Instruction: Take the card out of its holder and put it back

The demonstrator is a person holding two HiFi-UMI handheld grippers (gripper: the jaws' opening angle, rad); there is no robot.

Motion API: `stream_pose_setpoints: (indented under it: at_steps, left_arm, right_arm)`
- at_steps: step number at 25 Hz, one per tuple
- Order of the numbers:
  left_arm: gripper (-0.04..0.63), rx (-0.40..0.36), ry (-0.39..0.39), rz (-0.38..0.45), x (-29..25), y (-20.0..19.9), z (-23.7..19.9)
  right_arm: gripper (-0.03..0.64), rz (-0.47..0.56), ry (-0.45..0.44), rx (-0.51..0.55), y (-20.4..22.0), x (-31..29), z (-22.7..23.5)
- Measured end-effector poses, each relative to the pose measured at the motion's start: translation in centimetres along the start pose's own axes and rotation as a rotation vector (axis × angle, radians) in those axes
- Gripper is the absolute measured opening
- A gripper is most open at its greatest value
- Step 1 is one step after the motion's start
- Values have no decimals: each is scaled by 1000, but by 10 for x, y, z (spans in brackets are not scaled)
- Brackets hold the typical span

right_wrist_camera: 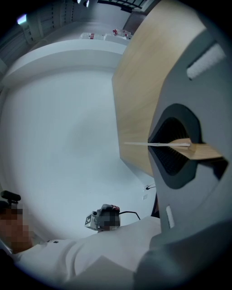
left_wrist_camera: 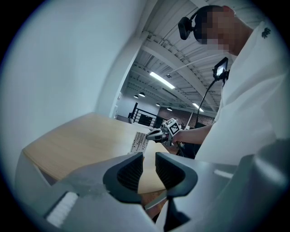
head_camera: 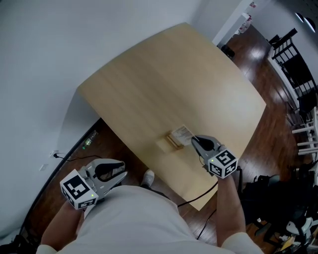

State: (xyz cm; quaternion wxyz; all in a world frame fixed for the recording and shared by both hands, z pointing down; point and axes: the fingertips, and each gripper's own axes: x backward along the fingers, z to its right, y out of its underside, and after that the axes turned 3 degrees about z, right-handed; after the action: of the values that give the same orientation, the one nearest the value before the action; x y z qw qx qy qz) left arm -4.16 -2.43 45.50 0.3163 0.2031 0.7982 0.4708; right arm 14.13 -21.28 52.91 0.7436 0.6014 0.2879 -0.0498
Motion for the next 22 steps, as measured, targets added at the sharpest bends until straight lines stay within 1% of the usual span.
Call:
stream_pose_setpoints:
  at_steps: [9, 22]
  left_arm:
    - [94, -4, 3, -5, -2, -4, -2]
    - [94, -10, -16, -22, -1, -7, -5]
  right_arm:
    - [20, -10, 6, -4, 10, -7, 0]
    - [20, -51, -4, -35, 46, -24, 4]
